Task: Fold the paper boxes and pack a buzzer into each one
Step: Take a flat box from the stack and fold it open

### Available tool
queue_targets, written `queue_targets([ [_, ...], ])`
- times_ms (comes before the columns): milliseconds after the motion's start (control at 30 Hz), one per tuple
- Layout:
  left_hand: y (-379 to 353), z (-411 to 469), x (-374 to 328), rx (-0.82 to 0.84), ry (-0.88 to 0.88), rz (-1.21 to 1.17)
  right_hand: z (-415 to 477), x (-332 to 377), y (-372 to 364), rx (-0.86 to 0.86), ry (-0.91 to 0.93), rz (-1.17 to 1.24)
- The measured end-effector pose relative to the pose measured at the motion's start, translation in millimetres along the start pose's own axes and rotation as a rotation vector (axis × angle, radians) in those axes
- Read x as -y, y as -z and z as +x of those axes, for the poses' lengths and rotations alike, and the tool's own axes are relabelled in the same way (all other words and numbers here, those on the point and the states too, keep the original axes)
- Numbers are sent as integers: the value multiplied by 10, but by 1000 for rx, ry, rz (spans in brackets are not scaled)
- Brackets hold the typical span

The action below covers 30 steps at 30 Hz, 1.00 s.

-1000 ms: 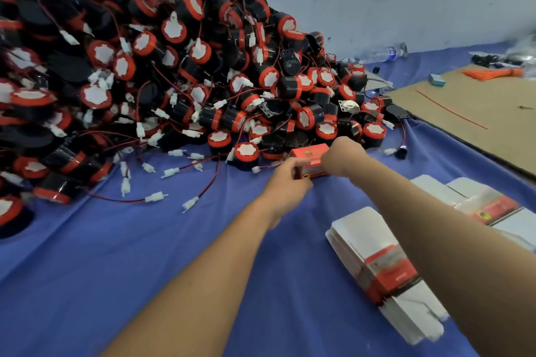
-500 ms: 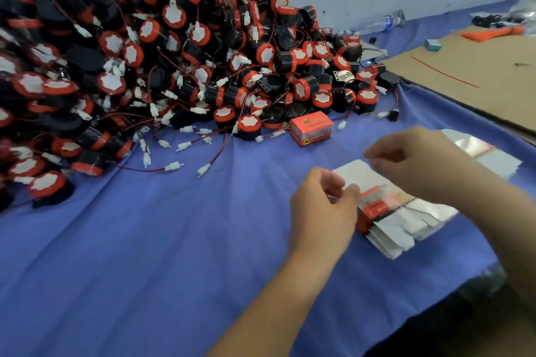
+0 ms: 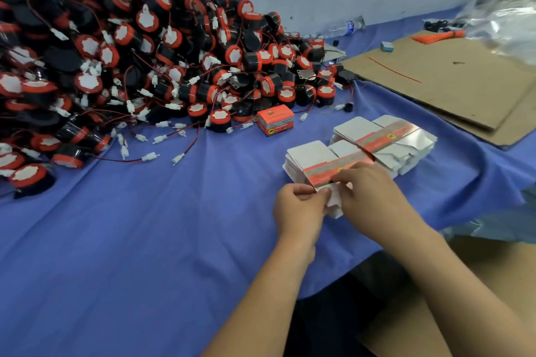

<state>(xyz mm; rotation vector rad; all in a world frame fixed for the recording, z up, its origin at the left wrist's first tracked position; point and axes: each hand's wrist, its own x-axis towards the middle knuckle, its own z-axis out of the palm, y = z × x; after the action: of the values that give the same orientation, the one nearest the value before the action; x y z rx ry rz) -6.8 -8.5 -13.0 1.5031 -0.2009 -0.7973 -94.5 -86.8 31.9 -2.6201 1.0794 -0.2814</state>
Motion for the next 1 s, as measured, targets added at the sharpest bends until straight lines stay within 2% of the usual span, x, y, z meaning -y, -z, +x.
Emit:
queue_targets([
  [133,78,-70,-22,39,-3,-164,-96,-75,7,-233,-80,169],
  [200,125,-103,-29,49,-30,-198,-123,-117,17,-265,-111,195],
  [333,295,-201,-81,67,-114,-244,-201,-153,97,-187,-130,235],
  [467,609,-310,-153,32,-252,-192,-230,21,121,-150,-26,299],
  [567,928,-420,-156,-56,-398,-89,-230,273,43,-121,60,328],
  [667,1335,-553,-139,-172,-471,29,-244,601,-70,-55,162,361],
  [800,1930,-748,-130,-323,-499,177,-340,1091,-261,23,334,445],
  [1000,2624,-1072,-103,-464,-518,340,-580,1775,-488,83,464,636],
])
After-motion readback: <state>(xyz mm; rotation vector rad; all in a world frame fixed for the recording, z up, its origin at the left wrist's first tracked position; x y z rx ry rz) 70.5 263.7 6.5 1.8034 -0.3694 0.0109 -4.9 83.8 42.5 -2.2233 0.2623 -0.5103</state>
